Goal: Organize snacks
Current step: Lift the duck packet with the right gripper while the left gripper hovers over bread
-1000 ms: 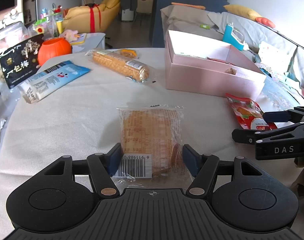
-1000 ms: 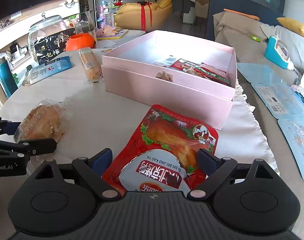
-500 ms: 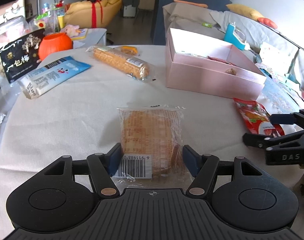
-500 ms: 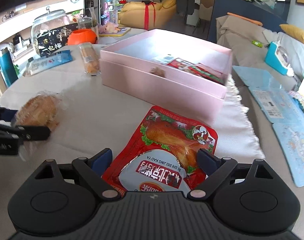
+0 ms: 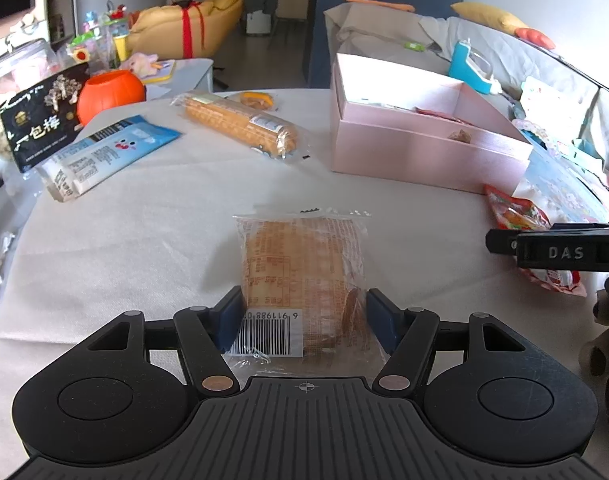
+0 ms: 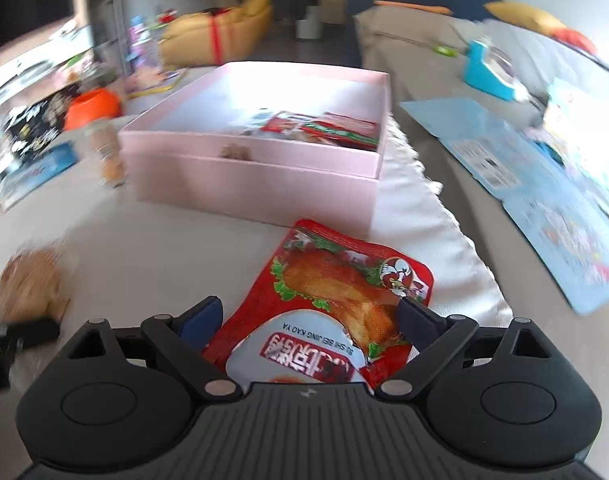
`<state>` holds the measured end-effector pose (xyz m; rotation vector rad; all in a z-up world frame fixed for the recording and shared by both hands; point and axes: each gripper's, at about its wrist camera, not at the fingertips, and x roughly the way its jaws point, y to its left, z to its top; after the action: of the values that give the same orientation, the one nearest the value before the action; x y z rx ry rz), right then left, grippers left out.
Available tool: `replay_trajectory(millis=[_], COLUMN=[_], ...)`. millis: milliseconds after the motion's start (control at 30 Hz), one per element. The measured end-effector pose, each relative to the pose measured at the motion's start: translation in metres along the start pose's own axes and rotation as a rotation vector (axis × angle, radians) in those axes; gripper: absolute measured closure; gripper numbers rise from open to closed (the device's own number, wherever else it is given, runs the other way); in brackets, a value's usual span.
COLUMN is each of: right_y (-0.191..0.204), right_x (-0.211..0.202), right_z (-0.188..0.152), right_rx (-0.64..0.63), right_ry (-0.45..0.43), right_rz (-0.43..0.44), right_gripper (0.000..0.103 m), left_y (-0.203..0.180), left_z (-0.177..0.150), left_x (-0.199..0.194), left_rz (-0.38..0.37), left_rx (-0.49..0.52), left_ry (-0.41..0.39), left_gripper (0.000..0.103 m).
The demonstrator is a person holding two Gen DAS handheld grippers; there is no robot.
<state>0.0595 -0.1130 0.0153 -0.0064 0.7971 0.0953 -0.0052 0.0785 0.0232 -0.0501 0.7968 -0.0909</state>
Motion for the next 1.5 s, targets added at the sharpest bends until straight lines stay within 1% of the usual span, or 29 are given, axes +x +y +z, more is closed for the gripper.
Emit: replay_trajectory(millis=[67, 133, 233, 333, 400, 433, 500, 567, 667, 867, 1200, 1333, 1400, 1500], right_y=[-0.001, -0.003, -0.013, -0.026, -0.032, -0.033, -0.027, -0.017, -0.009, -0.011, 0.007, 0.013, 0.014, 0.018], right_x=[-0.004, -0.011, -0.017, -0.014, -0.009, -0.006, -0.007, -0.006, -0.009, -0.008, 0.001, 0.008, 0.012, 0.015], right_z=[-0.002, -0.002, 0.0, -0.001, -0.005, -0.008, -0.011, -0.011, -0.012, -0.009, -0.005, -0.003, -0.003, -0.001], right_rx=[0.011, -0.011, 0.004, 0.065, 0.111, 0.123, 0.088, 0.018, -0.04, 0.01, -0.053, -0.086, -0.097, -0.134], right_ry=[-0.024, -0.043, -0.05, 0.006, 0.047, 0.059, 0.036, 0.038, 0.036, 0.054, 0.052, 0.036, 0.016, 0.001], right_rz=[0.022, 0.048, 0.014, -0.008, 0.028, 0.063, 0.092, 0.154, 0.183, 0.161, 0.114, 0.092, 0.101, 0.14], right_gripper=[0.009, 0.009, 0.009, 0.009, 0.009, 0.007, 0.007, 0.007, 0.007, 0.007, 0.007, 0.002, 0.0, 0.002], left_y=[0.0, 0.0, -0.001, -0.001, -0.002, -0.002, -0.002, -0.002, -0.003, -0.005, -0.006, -0.007, -0.007, -0.007], left_z=[0.0, 0.0, -0.001, 0.0, -0.001, -0.001, -0.001, -0.001, -0.001, -0.002, -0.002, -0.002, -0.002, -0.002], left_x=[0.0, 0.0, 0.0, 0.0, 0.0, 0.0, 0.0, 0.0, 0.0, 0.0, 0.0, 0.0, 0.0, 0.0], left_rz=[0.0, 0.001, 0.003, 0.004, 0.007, 0.008, 0.008, 0.007, 0.01, 0.013, 0.016, 0.018, 0.016, 0.012], left_rx=[0.001, 0.001, 0.003, 0.002, 0.005, 0.006, 0.009, 0.009, 0.01, 0.024, 0.027, 0.032, 0.034, 0.037], left_ry=[0.0, -0.001, -0.002, 0.0, 0.0, 0.0, 0.001, 0.001, 0.0, -0.003, -0.004, -0.004, -0.003, -0.002], left_gripper=[0.033, 0.033, 0.033, 0.033, 0.033, 0.033, 0.033, 0.033, 0.032, 0.031, 0.03, 0.03, 0.03, 0.03])
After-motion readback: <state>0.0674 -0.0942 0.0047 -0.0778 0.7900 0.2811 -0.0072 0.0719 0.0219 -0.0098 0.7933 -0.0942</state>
